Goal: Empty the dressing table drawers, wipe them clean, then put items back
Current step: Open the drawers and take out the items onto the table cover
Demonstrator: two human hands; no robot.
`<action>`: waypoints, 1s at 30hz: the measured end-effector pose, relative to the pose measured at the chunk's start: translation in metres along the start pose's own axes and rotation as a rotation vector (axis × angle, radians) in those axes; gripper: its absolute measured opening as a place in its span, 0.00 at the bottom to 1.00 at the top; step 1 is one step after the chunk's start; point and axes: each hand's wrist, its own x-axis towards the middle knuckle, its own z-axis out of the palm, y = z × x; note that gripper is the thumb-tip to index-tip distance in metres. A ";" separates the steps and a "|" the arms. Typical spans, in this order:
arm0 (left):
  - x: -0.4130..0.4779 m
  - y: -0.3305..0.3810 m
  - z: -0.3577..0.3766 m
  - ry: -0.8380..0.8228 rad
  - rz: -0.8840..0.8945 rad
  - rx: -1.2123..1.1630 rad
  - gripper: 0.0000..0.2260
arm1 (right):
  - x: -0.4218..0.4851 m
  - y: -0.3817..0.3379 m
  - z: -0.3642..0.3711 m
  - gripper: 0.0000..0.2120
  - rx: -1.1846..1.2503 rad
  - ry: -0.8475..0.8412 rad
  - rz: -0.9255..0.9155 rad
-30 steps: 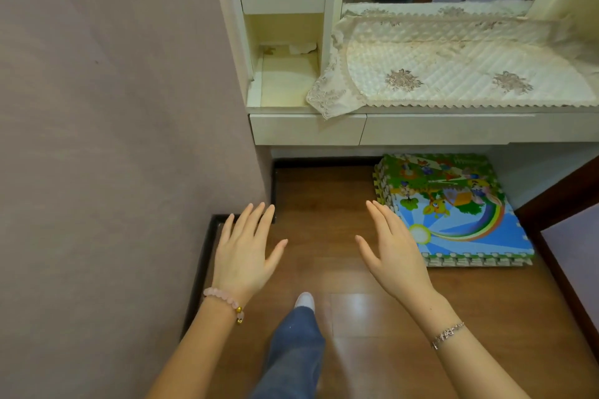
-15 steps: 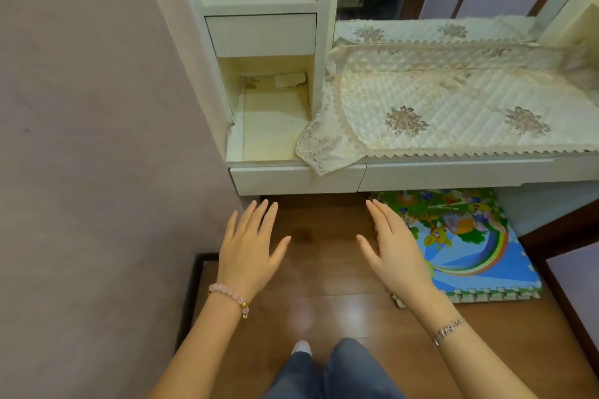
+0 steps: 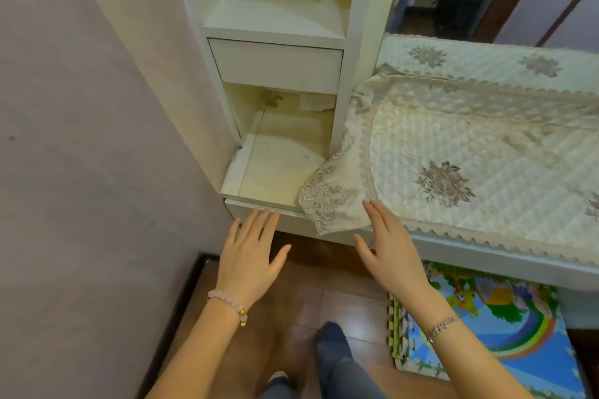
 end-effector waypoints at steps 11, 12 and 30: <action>0.033 -0.005 0.031 0.031 -0.141 -0.102 0.26 | 0.086 0.019 0.023 0.27 -0.041 -0.101 -0.147; 0.035 -0.007 0.035 0.051 -0.186 -0.182 0.24 | 0.093 0.020 0.027 0.27 -0.044 -0.104 -0.156; 0.086 0.012 0.173 -0.042 -1.600 -2.306 0.28 | 0.133 0.043 0.083 0.30 -0.105 -0.325 -0.227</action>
